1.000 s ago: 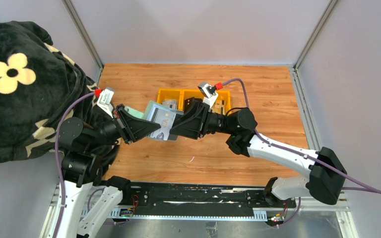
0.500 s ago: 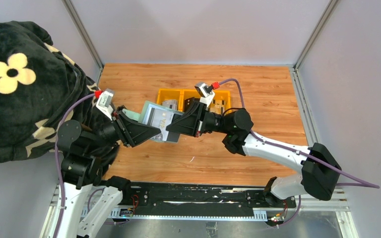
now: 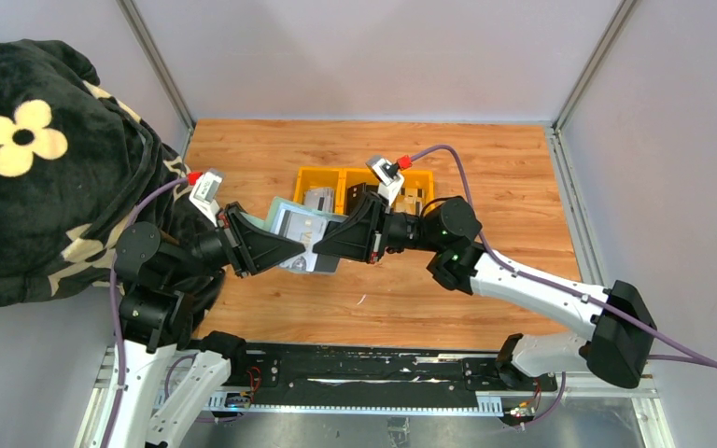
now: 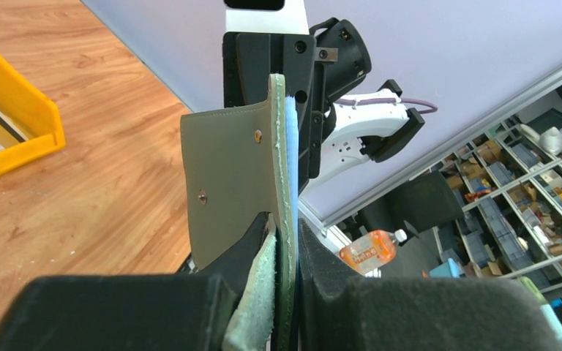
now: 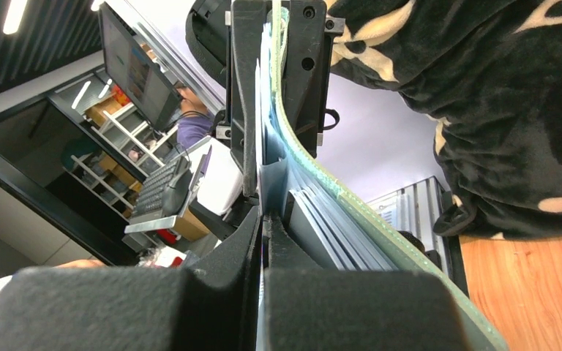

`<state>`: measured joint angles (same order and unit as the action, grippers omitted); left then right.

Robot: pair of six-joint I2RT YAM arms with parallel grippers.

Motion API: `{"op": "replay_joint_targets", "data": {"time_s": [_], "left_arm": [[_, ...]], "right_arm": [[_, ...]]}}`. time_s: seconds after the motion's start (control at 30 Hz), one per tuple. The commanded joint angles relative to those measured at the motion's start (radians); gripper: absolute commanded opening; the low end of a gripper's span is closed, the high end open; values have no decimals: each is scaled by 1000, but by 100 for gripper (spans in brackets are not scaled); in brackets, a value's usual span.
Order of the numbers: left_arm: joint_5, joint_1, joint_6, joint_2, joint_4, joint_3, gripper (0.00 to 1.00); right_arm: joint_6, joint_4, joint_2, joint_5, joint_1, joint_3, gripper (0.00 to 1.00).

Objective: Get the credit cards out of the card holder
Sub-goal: Remove the credit card from the card holder.

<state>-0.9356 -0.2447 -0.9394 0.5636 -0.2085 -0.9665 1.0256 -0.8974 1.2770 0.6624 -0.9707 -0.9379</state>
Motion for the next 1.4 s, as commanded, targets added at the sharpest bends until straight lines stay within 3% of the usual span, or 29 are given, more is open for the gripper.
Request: {"op": "replay_joint_targets", "data": {"time_s": [0.0, 0.1, 0.3, 0.9, 1.03, 1.07, 1.2, 1.37], "left_arm": [[-33, -4, -15, 2, 38, -23, 14], [-19, -4, -22, 2, 49, -24, 13], [8, -4, -25, 13, 50, -50, 11], [20, -4, -13, 19, 48, -75, 15], [17, -4, 1, 15, 36, -73, 14], [17, -4, 3, 14, 36, -71, 14], [17, -4, 9, 10, 35, -67, 14], [15, -4, 11, 6, 35, -59, 14]], "right_arm": [[-99, 122, -63, 17, -7, -1, 0], [-92, 93, -89, -16, -5, 35, 0], [6, -146, -73, -93, -8, 121, 0], [6, -112, -92, -111, -16, 138, 0], [53, -179, -51, -95, -16, 100, 36], [65, -211, -41, -92, -16, 93, 40], [131, -316, -4, -48, -16, 65, 48], [130, -303, -3, -52, -16, 66, 49]]}}
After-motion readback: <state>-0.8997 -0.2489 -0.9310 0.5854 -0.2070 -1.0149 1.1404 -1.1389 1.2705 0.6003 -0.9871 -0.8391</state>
